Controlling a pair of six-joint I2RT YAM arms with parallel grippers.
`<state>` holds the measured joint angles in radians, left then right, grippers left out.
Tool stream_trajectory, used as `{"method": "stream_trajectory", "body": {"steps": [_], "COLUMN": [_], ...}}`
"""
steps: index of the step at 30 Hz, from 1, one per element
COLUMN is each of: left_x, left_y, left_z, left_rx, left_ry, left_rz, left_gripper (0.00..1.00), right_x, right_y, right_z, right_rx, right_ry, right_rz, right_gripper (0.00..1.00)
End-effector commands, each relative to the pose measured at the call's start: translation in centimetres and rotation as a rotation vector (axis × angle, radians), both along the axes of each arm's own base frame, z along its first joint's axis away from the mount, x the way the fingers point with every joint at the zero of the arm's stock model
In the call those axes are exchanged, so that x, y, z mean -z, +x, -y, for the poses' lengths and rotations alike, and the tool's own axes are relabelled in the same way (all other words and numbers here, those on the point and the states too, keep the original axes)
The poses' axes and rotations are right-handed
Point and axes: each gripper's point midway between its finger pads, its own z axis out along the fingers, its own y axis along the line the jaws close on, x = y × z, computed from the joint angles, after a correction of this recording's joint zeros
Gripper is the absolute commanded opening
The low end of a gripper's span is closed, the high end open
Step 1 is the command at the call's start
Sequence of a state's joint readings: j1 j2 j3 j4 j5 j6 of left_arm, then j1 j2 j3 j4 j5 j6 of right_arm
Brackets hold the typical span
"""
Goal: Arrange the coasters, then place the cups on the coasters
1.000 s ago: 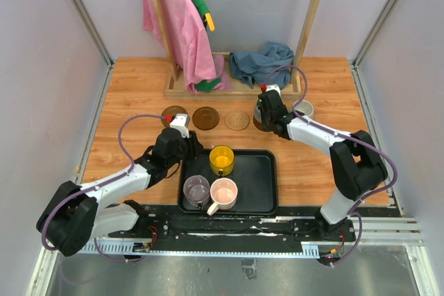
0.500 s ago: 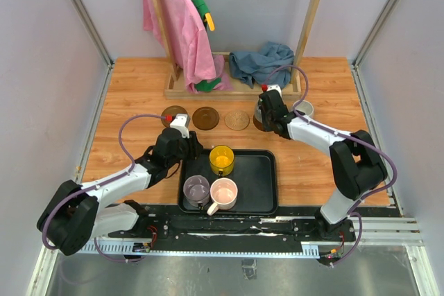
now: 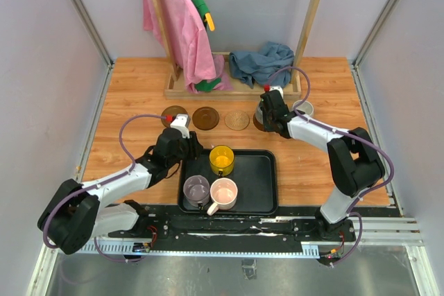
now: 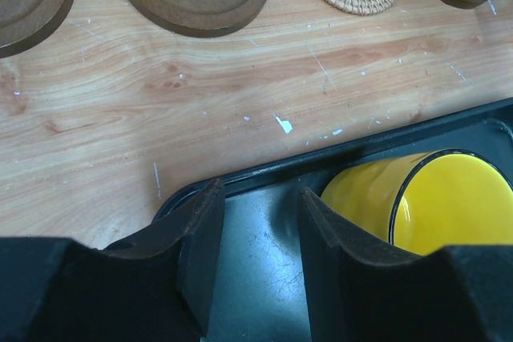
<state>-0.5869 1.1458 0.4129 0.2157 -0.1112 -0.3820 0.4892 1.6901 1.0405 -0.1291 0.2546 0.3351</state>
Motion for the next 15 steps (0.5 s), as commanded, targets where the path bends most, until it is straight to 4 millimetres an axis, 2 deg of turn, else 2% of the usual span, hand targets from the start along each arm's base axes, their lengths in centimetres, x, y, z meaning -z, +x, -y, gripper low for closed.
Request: {"method": "stream_trajectory", "body": {"steps": [1,6,15], "left_x": [-0.4,-0.5,-0.5], "left_y": [0.3,0.2,0.1], "left_z": [0.5,0.5,0.4], "left_rx": [0.006,0.008,0.007], "left_ry": [-0.007,-0.009,-0.014], "left_rz": [0.02,0.023,0.022], "left_gripper": [0.45,0.45,0.45], "right_x": [-1.5,-1.1,-0.7], "right_y": [1.3,0.8,0.0], "right_z": [-0.1,0.1,0.4], "right_rx": [0.032,0.047,0.052], "right_ry": [0.045,0.047,0.045], "right_rz": [0.055,0.032,0.014], "right_gripper": [0.01,0.03,0.16]}}
